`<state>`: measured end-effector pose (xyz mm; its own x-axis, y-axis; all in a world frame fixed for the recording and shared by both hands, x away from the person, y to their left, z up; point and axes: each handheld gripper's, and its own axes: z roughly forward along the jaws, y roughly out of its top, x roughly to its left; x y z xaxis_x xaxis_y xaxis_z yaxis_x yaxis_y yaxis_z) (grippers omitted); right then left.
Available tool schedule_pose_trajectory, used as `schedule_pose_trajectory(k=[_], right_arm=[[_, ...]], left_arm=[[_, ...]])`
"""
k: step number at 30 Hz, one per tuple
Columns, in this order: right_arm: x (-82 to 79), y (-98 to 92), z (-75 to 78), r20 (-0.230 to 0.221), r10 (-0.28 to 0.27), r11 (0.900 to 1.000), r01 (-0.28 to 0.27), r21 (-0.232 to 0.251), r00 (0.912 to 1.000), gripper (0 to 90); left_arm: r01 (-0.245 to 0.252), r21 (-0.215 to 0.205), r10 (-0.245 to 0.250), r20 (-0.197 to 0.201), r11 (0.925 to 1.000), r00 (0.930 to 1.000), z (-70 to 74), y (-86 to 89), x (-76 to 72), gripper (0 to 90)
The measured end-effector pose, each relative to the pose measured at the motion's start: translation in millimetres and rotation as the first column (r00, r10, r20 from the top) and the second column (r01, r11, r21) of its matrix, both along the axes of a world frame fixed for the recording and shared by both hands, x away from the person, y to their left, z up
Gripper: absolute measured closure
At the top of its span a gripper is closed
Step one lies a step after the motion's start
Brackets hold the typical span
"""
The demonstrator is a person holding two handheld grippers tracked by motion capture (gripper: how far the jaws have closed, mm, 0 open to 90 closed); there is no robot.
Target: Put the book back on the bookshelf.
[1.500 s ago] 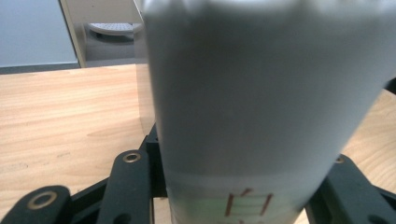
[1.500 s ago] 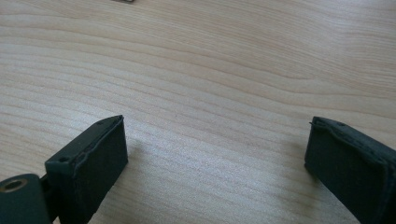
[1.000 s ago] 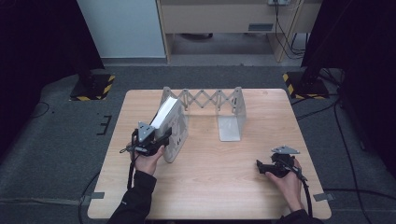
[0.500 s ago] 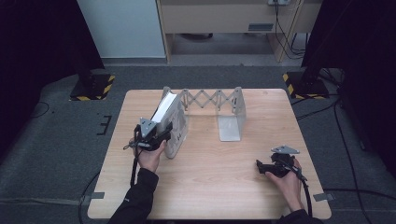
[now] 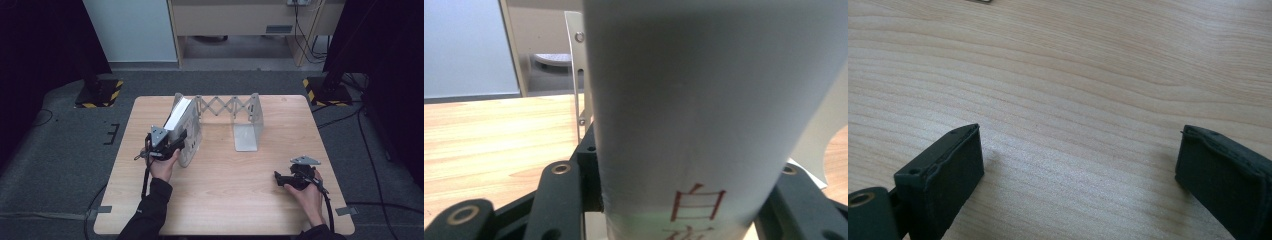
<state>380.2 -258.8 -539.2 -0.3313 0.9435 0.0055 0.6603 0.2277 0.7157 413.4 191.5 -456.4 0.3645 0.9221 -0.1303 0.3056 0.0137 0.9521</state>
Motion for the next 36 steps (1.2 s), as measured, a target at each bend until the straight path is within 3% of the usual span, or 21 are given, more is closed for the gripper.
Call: schedule_pose_trajectory(k=[1,2,4,7,8,10,11,16,19,23,24,25,36], right_arm=[[0.0,0.0,0.0,0.0,0.0,1.0,0.0,0.0,1.0,5.5],[0.0,0.0,0.0,0.0,0.0,1.0,0.0,0.0,1.0,5.5],[0.0,0.0,0.0,0.0,0.0,1.0,0.0,0.0,1.0,5.5],[0.0,0.0,0.0,0.0,0.0,1.0,0.0,0.0,1.0,5.5],[0.0,0.0,0.0,0.0,0.0,1.0,0.0,0.0,1.0,5.5],[0.0,0.0,0.0,0.001,0.0,1.0,0.0,0.0,1.0,5.5],[0.0,0.0,0.0,0.0,0.0,1.0,0.0,0.0,1.0,5.5],[0.0,0.0,0.0,0.0,0.0,1.0,0.0,0.0,1.0,5.5],[0.0,0.0,0.0,0.0,0.0,1.0,0.0,0.0,1.0,5.5],[0.0,0.0,0.0,0.0,0.0,1.0,0.0,0.0,1.0,5.5],[0.1,0.1,0.0,0.0,0.0,1.0,0.0,0.0,1.0,5.4],[0.1,0.0,0.2,-0.002,0.002,1.0,-0.002,-0.001,1.0,5.4],[0.7,0.5,0.4,-0.008,0.002,1.0,-0.002,-0.002,1.0,5.1]], left_arm=[[0.0,0.0,0.0,0.0,1.0,1.0,0.0,0.0,0.0,46.9],[0.02,-0.031,-0.02,-0.002,0.9993,0.9998,-4.0,1.3,-0.8,46.0],[0.023,-0.035,-0.023,0.003,0.9991,0.9997,-4.8,1.3,-1.3,45.7],[0.021,-0.02,-0.021,0.007,0.9996,0.9998,-6.5,0.7,-3.4,45.8],[0.03,-0.009,-0.031,-0.025,0.9995,0.9992,-8.9,1.9,-3.4,45.4],[0.033,-0.004,-0.033,-0.034,0.9994,0.9989,-10.5,2.6,-3.6,44.6],[0.035,-0.025,-0.035,-0.016,0.9991,0.9992,-15.9,4.0,-5.4,44.4],[0.05,-0.02,-0.05,-0.046,0.9986,0.9977,-21.9,5.3,-7.1,44.5],[0.047,-0.039,-0.048,-0.017,0.9981,0.9987,-28.0,5.3,-8.7,45.7],[0.026,-0.005,-0.026,-0.012,0.9997,0.9996,-26.4,3.5,-9.5,49.1],[0.008,0.046,-0.008,-0.01,0.9989,0.9999,-23.5,0.4,-10.5,50.1],[0.006,0.055,-0.005,-0.012,0.9985,0.9999,-22.7,-0.3,-10.6,50.7],[-0.043,0.034,0.044,-0.013,0.9985,0.999,-20.9,-1.1,-2.4,51.5]])
